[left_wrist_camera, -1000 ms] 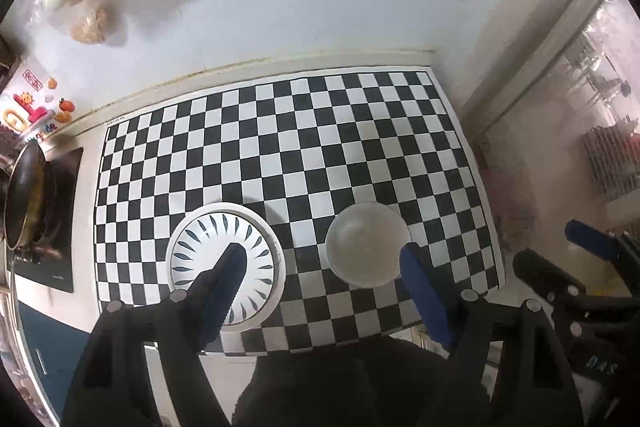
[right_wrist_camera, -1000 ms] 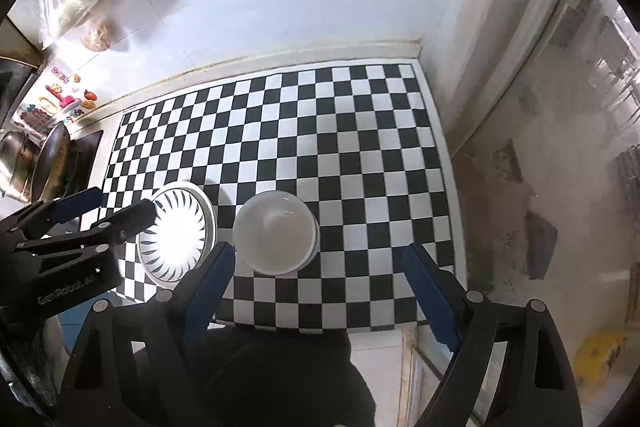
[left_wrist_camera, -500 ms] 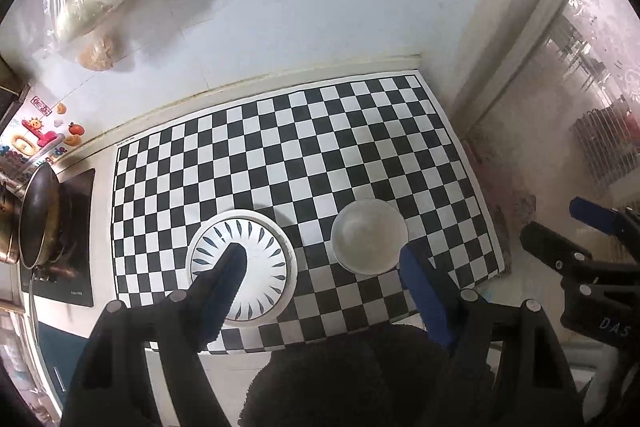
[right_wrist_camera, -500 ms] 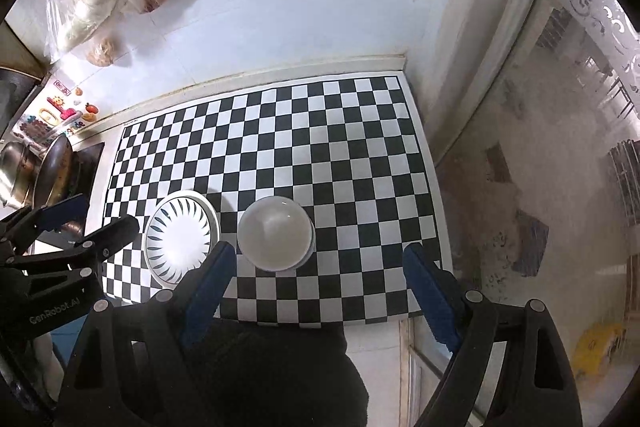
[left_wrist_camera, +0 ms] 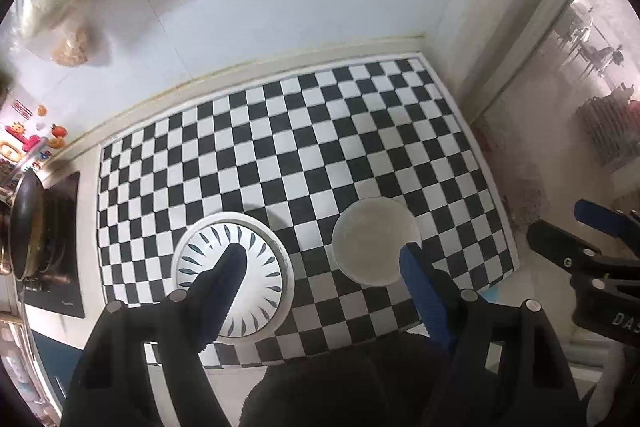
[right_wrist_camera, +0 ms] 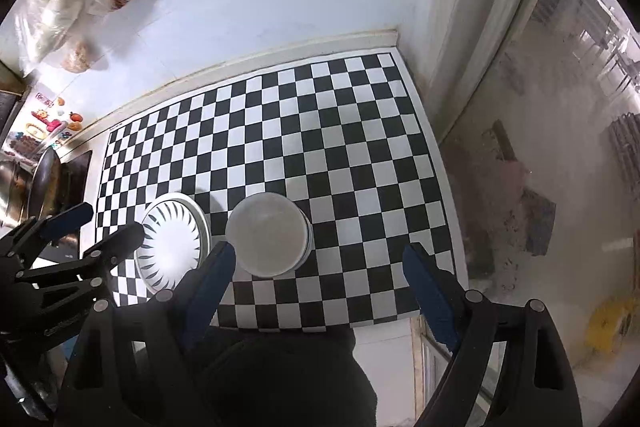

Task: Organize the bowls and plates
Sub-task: 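Move both tools to the nested bowl stack and grasp its rim, then lift the nested bowl stack with both tools and carry it toward the plate stack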

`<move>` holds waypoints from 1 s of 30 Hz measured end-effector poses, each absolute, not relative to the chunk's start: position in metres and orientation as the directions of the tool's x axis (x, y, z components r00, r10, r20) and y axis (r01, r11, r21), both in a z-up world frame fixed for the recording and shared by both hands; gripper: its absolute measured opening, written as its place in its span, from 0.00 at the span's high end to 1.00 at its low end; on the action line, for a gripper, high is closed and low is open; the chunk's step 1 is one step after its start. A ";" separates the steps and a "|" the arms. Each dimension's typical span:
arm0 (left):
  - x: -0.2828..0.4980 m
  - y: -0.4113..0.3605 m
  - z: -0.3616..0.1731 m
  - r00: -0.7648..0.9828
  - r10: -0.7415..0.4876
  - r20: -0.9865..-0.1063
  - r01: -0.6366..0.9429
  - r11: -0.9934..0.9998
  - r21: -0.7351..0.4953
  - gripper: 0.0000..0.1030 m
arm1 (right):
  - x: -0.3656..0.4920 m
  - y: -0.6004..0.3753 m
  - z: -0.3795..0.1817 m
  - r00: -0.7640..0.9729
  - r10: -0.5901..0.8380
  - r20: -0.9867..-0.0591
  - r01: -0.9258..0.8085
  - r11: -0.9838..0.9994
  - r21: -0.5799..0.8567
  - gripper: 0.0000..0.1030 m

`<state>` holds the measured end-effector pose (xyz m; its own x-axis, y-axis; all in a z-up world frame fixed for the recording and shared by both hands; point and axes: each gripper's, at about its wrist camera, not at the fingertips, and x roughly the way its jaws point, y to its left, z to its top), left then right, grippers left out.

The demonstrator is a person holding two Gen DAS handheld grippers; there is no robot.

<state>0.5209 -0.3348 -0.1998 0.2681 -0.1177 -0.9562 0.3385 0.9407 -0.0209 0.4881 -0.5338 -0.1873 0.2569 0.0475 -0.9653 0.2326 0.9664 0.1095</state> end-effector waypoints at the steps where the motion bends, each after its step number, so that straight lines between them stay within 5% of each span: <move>1: 0.524 -0.335 -0.206 0.259 -0.116 -0.959 0.337 0.941 -0.023 0.24 | 0.491 -0.535 -0.193 0.250 0.048 -0.967 0.235 0.966 0.109 0.15; 13: 0.575 -0.327 -0.306 0.081 -0.104 -0.991 0.284 0.956 -0.077 0.24 | 0.522 -0.540 -0.294 0.122 0.113 -0.986 0.267 0.953 0.142 0.15; 30: 0.611 -0.350 -0.397 -0.212 -0.307 -0.928 0.238 0.905 -0.353 0.25 | 0.539 -0.548 -0.439 -0.036 0.346 -0.937 0.419 0.857 0.301 0.16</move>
